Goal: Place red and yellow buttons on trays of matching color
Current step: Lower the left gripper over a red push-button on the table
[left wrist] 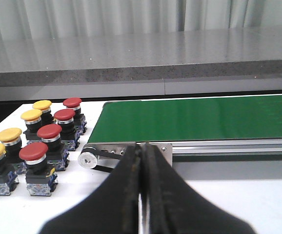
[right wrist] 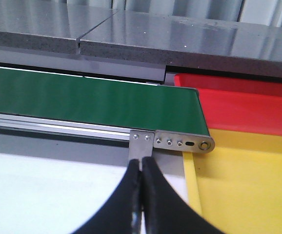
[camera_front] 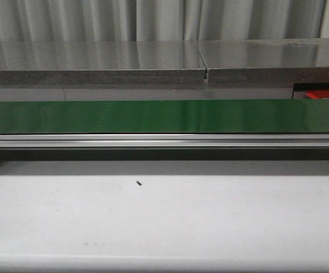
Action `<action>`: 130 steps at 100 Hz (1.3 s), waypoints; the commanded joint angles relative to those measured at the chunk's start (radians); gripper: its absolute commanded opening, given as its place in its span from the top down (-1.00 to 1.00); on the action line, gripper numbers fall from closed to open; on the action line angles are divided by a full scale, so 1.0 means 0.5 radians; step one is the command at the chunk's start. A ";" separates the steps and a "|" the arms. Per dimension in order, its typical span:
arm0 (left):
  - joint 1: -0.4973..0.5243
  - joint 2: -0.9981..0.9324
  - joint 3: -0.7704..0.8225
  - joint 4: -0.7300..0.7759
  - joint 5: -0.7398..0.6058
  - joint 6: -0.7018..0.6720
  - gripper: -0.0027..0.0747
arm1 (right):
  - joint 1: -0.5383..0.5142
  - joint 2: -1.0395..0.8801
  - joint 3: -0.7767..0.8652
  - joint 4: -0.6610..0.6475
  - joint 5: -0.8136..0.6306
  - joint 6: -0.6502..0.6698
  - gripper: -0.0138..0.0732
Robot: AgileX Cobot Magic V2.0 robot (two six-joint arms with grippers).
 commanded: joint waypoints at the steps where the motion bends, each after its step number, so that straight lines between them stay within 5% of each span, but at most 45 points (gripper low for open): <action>1: -0.012 -0.069 0.015 -0.010 -0.173 -0.015 0.98 | 0.005 -0.036 0.002 -0.008 -0.158 -0.008 0.95; 50: -0.012 -0.047 -0.103 -0.055 -0.306 -0.015 0.98 | 0.005 -0.036 0.002 -0.008 -0.158 -0.008 0.95; 95: -0.012 1.007 -1.144 -0.282 0.687 -0.015 0.98 | 0.005 -0.036 0.002 -0.008 -0.158 -0.008 0.95; 130: -0.012 1.671 -1.413 -0.488 0.824 -0.015 0.98 | 0.005 -0.036 0.002 -0.008 -0.158 -0.008 0.95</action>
